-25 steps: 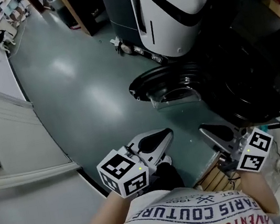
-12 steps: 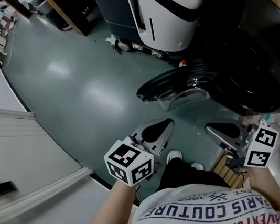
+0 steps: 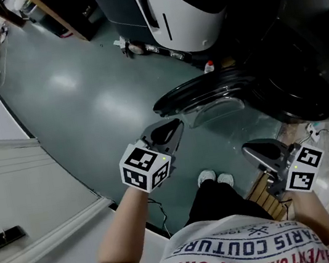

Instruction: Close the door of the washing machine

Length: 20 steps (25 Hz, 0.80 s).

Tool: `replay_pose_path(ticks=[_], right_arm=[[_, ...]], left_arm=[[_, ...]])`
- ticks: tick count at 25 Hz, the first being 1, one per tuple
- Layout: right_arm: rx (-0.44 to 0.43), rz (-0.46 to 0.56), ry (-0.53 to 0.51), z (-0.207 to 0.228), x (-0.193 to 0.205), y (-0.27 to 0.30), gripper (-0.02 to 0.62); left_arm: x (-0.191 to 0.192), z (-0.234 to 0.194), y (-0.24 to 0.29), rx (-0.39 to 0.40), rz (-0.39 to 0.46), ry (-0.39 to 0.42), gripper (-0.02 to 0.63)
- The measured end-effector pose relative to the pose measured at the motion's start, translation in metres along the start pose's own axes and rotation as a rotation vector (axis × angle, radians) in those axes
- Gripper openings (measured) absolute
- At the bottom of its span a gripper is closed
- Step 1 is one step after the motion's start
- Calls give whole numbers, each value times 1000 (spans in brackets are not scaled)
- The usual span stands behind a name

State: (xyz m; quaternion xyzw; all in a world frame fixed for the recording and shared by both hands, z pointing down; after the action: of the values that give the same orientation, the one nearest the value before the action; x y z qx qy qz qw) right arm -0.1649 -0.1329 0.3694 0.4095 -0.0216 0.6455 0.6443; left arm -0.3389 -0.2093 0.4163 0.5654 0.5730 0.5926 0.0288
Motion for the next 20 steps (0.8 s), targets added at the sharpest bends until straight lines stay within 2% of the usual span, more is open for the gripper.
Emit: replay_pose_path(ticks=[5, 8, 11, 15, 20], right_arm=[[19, -3, -23, 7, -9, -1, 23], [28, -12, 1, 11, -4, -2, 23], [33, -20, 25, 15, 0, 0, 23], [37, -43, 41, 18, 10, 4, 23], [44, -58, 78, 26, 25, 3, 23]], left_arm=[[3, -48, 22, -61, -75, 74, 38], [8, -67, 32, -47, -136, 116, 164], [13, -81, 40, -42, -205, 202, 214], [29, -93, 56, -10, -309, 324, 312], [45, -111, 86, -26, -415, 425, 345]])
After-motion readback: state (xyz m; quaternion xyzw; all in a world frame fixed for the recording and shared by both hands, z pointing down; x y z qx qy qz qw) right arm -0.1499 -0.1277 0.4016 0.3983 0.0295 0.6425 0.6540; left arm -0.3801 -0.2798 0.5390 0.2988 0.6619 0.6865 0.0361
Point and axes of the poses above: the fingertips, and each gripper's own axes: y forward along the fingers, z to its right, x out of its underside, the point moved 2 cm from there along -y, backward along the fingers, and after that the axes turned 15 degrees about -z, right-handed, at the moved point
